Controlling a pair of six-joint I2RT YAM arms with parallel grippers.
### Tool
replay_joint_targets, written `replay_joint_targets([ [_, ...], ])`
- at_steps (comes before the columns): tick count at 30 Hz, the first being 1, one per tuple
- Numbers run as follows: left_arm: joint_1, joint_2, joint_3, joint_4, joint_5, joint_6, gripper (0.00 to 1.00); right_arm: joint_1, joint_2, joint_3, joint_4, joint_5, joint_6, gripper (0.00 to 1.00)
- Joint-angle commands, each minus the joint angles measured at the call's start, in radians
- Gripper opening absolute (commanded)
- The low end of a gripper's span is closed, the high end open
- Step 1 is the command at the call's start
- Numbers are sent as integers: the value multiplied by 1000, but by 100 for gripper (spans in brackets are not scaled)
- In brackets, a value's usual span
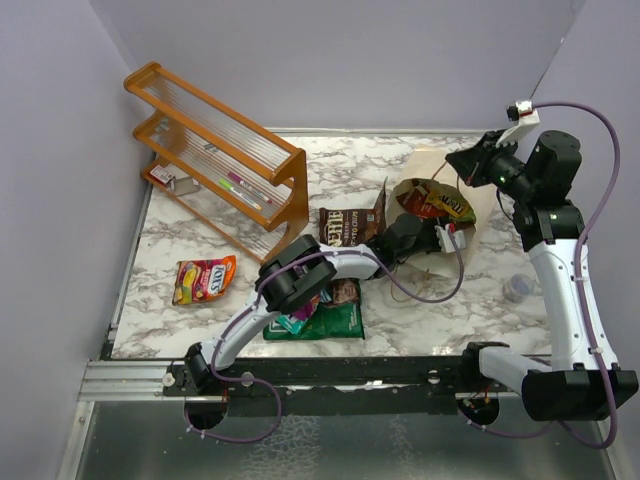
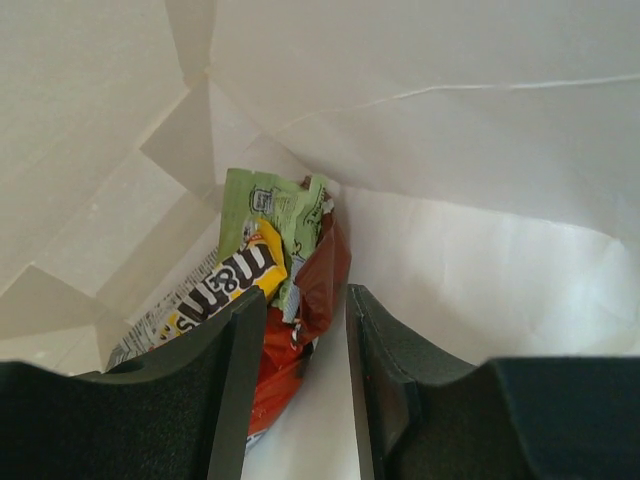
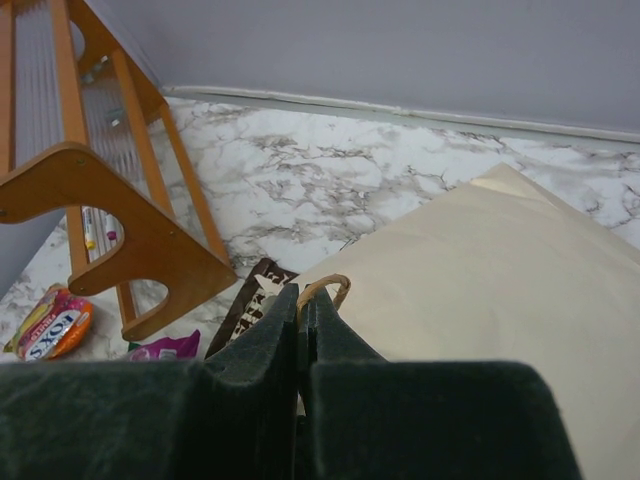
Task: Take the snacks out of the paper bag
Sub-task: Take out the snack from the paper bag.
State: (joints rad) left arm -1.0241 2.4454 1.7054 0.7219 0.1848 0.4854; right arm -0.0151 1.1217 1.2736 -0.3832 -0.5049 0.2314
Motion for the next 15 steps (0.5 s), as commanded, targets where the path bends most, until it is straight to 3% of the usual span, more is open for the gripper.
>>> replay_joint_targets([
  [1,-3,56,65,74,74,-32,40,-5,-20,26,8,-37,8,1],
  [15,10,218,289,-89,8,-4,42,-5,-29,22,3,-37,10,1],
])
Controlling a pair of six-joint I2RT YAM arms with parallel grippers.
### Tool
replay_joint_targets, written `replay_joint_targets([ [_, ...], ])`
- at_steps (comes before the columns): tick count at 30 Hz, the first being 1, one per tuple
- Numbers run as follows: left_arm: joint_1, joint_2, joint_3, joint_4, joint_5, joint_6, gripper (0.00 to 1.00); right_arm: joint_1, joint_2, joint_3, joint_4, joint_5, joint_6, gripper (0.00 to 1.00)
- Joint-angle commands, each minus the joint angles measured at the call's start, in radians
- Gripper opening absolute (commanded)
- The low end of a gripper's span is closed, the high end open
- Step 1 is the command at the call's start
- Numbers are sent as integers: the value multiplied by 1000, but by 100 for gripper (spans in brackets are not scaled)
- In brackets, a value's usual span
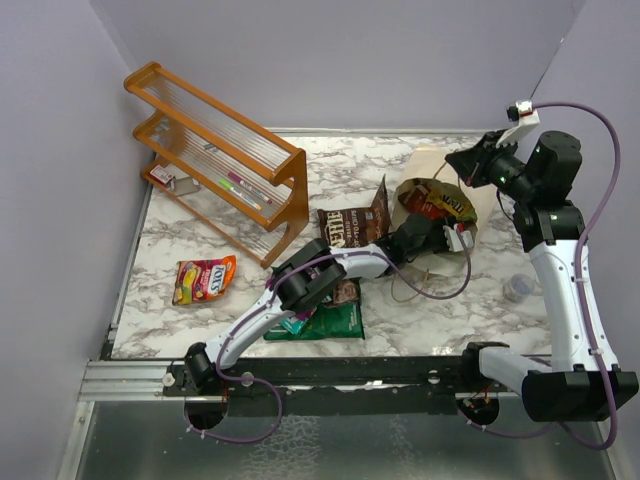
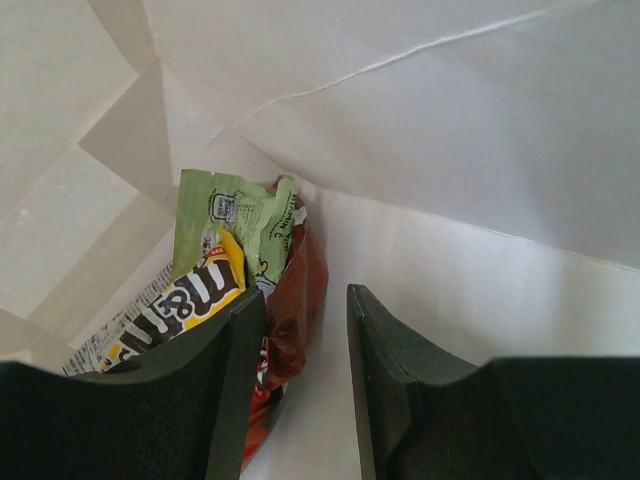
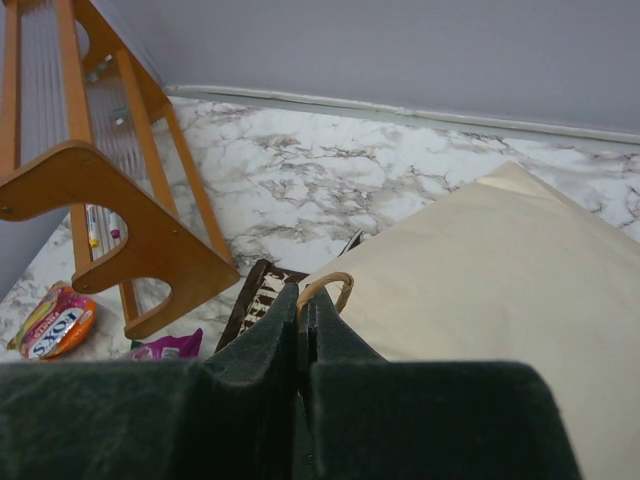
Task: Take the snacks out of the paper bag
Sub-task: Take out the snack from the paper bag.
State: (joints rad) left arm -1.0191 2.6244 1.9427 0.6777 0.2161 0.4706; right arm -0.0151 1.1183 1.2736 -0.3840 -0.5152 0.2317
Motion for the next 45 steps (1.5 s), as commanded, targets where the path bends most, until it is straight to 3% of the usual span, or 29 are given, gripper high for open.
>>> replay_joint_targets([
  [1,5,45,61,-57,-30,22,42,-5,-26,22,4,-28,9,1],
  [3,7,52,72,-78,-40,33,38,-5,-27,22,3,-29,10,1],
  [6,8,47,69,-79,-68,42,20,-5,-27,18,7,-29,10,1],
  [13,5,-53,-9,-53,-87,62,0,-5,-26,15,4,-18,2,1],
  [24,-46,-313,-272,113,-238,21,0,-5,-18,8,2,6,-10,1],
  [31,-72,-451,-404,112,-275,-14,0,-5,-15,14,-10,71,-18,1],
  [38,-81,-591,-501,54,-268,-55,0,-5,-5,35,-43,230,-10,1],
  [45,-88,-737,-500,-87,-233,-115,0,-5,3,16,-46,318,-14,1],
])
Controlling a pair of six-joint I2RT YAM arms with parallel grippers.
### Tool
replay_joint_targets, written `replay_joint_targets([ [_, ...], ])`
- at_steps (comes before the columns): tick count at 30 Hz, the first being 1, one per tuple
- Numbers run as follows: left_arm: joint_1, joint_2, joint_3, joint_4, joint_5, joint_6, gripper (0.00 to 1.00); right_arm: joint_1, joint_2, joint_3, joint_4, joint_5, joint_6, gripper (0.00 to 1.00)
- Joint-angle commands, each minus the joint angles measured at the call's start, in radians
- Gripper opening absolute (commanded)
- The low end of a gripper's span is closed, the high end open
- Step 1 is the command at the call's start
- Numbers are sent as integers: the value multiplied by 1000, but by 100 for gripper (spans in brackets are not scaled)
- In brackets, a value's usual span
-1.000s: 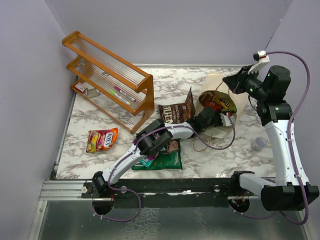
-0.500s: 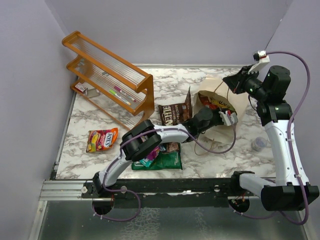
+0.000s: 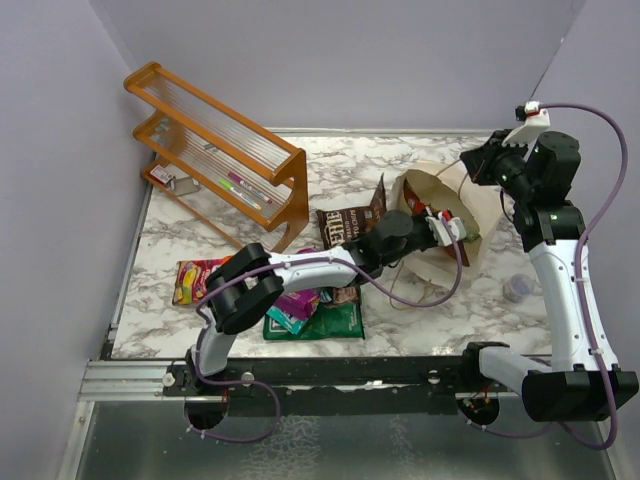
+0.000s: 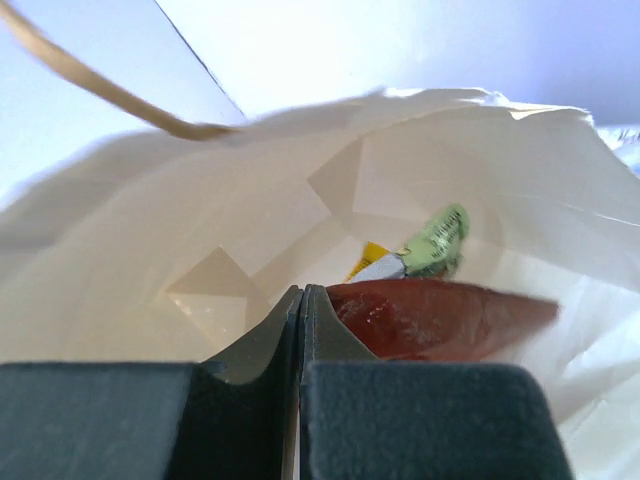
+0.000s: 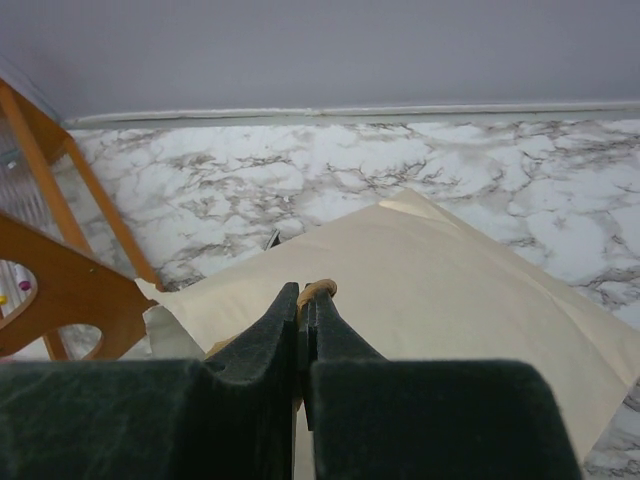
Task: Take the snacks out of the paper bag
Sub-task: Take out the snack from the paper bag, then place the snack at the center of the board.
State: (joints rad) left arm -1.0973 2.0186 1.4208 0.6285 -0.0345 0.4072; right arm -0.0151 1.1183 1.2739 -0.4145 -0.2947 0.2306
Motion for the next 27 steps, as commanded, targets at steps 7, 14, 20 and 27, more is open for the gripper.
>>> replay_joint_targets([
  [7,-14,-260,-4,-79,66,-110,0,-5,6,-2,-4,62,-33,1],
  [14,-15,-365,12,-127,142,-193,0,-5,8,-7,7,5,-38,1],
  [20,-14,-504,-60,-129,224,-234,0,-4,5,-12,5,11,-43,1],
  [27,-14,-689,-196,-127,285,-272,0,-5,11,-17,10,-6,-41,1],
])
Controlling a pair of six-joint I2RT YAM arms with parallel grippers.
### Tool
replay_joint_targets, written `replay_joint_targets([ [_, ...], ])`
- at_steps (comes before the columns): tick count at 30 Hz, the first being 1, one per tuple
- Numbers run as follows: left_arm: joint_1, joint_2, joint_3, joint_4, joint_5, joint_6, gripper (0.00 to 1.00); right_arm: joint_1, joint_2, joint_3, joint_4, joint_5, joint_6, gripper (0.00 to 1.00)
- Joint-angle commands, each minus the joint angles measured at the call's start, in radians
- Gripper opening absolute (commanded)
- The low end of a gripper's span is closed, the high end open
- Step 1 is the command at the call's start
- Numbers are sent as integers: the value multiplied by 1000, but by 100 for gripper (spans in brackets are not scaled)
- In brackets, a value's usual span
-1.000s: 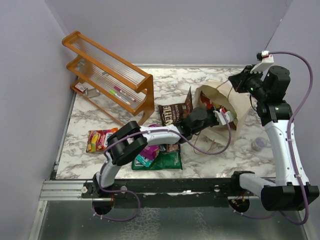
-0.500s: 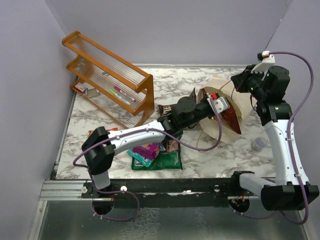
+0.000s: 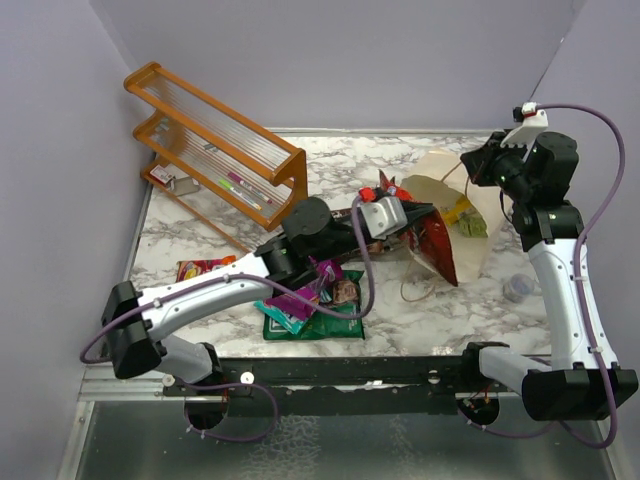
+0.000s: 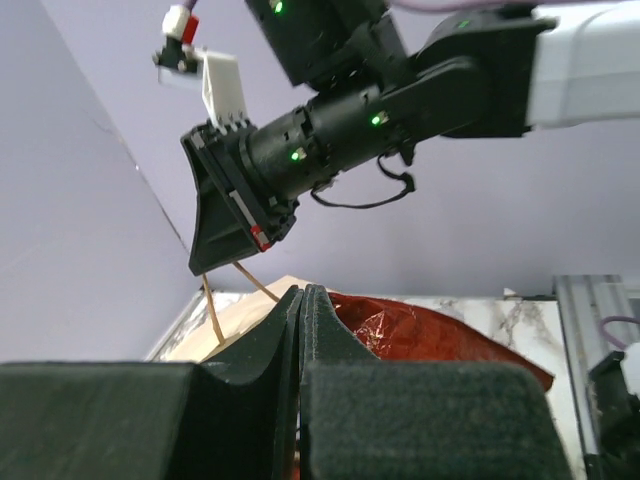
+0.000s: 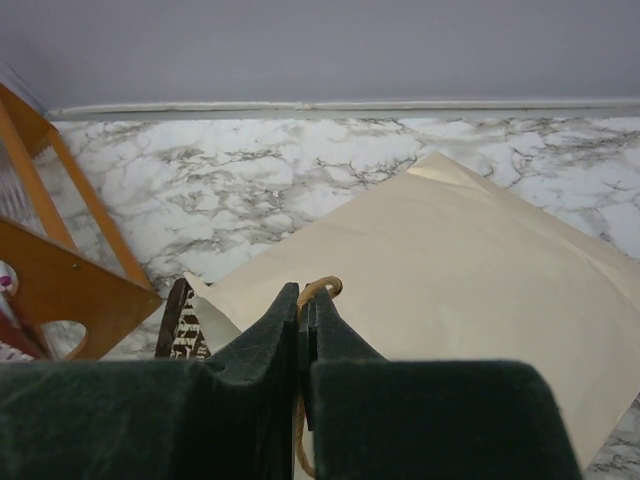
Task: Take the snacks out of the paper bag
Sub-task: Place the snack at the center of the board.
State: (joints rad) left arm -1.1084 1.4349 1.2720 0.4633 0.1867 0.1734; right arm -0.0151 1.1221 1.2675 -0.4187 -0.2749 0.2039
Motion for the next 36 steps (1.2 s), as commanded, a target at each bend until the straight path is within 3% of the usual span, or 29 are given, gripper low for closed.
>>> replay_joint_targets([
  [1,-3,-127,-65,24,52,-35,0,-4,7,-9,12,-27,-14,1],
  [10,-3,-246,-133,-189,-221,0,0,-5,2,-19,18,-49,-10,1],
  [16,-4,-186,-113,-299,-425,2,0,-5,6,-27,23,-65,-9,1],
  [20,9,-139,-135,-259,-502,40,0,-5,-1,-31,20,-58,-6,1],
  [24,84,-77,-143,-214,-481,8,0,-5,-8,-36,20,-52,-6,1],
  [28,170,-21,-140,-173,-356,-68,0,-5,-11,-43,24,-49,-8,1],
  [32,179,-13,-179,-125,-270,-34,0,-5,-12,-40,20,-45,-11,1],
  [36,179,-34,-250,-153,-282,-23,0,-5,-7,-43,22,-47,-11,1],
])
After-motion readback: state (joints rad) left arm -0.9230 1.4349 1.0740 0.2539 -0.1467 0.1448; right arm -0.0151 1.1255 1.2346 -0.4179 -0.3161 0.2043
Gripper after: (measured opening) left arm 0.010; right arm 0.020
